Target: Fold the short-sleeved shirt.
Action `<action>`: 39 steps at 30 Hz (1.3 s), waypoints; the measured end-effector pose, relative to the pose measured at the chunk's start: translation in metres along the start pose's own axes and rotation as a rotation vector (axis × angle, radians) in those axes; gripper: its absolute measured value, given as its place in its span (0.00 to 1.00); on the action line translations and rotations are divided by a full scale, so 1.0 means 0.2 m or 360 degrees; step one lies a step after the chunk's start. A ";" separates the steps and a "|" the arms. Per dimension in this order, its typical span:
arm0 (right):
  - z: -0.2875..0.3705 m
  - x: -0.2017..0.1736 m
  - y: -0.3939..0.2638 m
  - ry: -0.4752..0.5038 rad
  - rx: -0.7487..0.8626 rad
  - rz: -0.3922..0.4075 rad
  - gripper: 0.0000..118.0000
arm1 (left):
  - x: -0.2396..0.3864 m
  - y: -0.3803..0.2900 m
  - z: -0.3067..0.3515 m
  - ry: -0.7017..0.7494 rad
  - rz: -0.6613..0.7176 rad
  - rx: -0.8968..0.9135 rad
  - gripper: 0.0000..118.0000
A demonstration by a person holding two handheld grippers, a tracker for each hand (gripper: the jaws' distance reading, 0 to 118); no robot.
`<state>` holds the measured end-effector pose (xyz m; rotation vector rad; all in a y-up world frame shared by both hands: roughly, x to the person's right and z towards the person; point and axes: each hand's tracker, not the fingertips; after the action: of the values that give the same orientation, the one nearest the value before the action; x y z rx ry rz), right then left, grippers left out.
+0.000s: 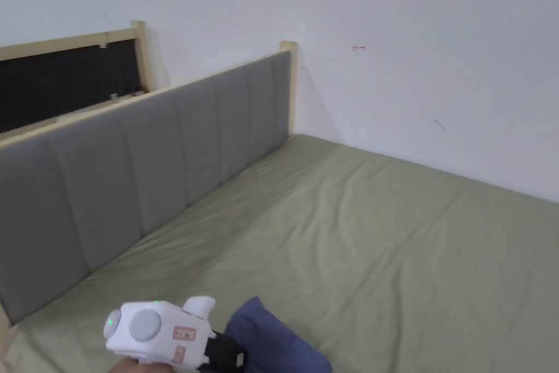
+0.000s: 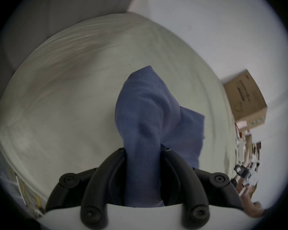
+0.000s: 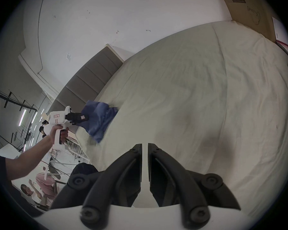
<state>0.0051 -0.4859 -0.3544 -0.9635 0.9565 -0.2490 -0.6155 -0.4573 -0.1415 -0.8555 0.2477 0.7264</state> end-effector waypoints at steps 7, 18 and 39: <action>-0.07 -0.07 -0.02 -0.0019 -0.0048 -0.0005 0.06 | -0.38 -0.02 0.03 0.0078 0.0264 -0.0003 1.00; 0.09 -0.09 0.07 -0.0032 0.0002 0.0097 0.06 | -0.12 -0.01 0.53 0.0439 -0.0009 0.0294 0.67; 1.00 -0.43 0.78 -0.0806 0.1228 0.0608 0.06 | 2.03 -0.38 0.45 0.0306 -0.1001 0.1516 0.07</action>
<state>0.0778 -0.2312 -0.3839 -0.1052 0.4826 -0.0300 -0.2732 -0.2257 -0.2303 -0.0544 0.4209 -0.1036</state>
